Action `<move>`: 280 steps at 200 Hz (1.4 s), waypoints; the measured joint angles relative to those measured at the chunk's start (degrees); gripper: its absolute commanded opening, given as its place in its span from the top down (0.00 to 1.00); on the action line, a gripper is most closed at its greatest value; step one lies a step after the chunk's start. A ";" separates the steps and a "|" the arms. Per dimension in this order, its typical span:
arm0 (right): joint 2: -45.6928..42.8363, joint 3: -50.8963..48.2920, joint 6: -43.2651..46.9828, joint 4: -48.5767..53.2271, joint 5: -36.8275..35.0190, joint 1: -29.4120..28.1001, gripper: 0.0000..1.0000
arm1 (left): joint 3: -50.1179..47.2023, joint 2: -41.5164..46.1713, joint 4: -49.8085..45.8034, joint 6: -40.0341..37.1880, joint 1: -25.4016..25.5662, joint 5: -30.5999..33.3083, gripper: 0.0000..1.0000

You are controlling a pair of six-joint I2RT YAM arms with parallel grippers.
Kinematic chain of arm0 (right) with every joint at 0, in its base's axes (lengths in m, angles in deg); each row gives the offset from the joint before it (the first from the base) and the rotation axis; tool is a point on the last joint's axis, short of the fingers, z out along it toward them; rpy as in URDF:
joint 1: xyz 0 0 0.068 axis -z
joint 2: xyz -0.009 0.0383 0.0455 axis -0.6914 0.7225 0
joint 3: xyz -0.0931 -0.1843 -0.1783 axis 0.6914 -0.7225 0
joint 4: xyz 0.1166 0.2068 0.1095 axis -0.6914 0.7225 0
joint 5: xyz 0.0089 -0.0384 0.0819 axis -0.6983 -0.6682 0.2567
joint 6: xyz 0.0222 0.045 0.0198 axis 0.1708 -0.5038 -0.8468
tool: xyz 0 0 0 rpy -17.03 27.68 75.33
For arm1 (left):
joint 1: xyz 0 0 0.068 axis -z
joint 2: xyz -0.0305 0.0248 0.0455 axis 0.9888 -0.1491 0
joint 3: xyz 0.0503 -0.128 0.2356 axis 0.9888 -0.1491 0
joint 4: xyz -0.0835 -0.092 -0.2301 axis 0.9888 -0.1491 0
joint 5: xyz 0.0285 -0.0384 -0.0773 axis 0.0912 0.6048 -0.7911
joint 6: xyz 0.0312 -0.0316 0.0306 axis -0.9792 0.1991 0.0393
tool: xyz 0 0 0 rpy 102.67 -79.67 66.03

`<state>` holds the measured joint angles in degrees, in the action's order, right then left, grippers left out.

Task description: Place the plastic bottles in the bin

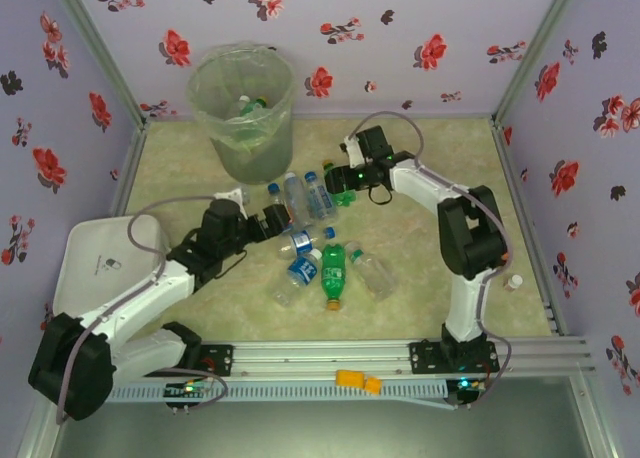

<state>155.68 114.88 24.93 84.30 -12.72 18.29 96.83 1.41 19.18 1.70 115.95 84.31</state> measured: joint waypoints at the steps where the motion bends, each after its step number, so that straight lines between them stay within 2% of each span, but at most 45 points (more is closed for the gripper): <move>1: 0.26 0.33 0.04 0.28 -0.11 0.00 0.19 | -0.15 -0.15 0.20 0.15 0.17 0.15 0.00; 35: 5.68 6.45 1.22 6.82 -3.76 -0.42 0.19 | -0.44 -6.38 3.54 2.58 2.93 2.47 0.00; 72: 7.30 8.20 2.43 10.32 -6.36 -0.83 0.21 | 0.66 -11.85 6.56 3.96 4.57 3.13 0.00; 158: 10.86 8.92 3.72 10.91 -8.44 -1.46 0.26 | 2.93 -13.22 6.97 4.66 5.25 3.15 0.00; 178: 11.43 8.92 4.11 10.88 -8.44 -1.46 0.29 | 3.06 -13.20 6.34 4.66 5.25 3.43 0.00; 208: 11.41 7.91 3.96 9.07 -7.89 -1.46 0.40 | 3.67 -13.20 5.25 4.68 5.25 3.52 0.00; 239: 8.57 3.28 3.61 5.81 -7.34 -1.46 0.49 | 4.83 -13.22 3.52 4.42 5.25 3.54 0.00; 262: 3.72 -2.82 3.43 4.17 -7.78 -1.57 0.51 | 7.15 -13.29 1.90 3.10 5.25 4.15 0.00; 280: -2.19 -7.87 3.08 2.97 -8.55 -1.57 0.49 | 10.14 -13.77 1.31 1.88 5.25 4.92 0.00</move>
<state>153.49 107.01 28.01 87.28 -21.27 16.71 106.98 -12.36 20.49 3.58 121.19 89.23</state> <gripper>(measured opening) 0.632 0.998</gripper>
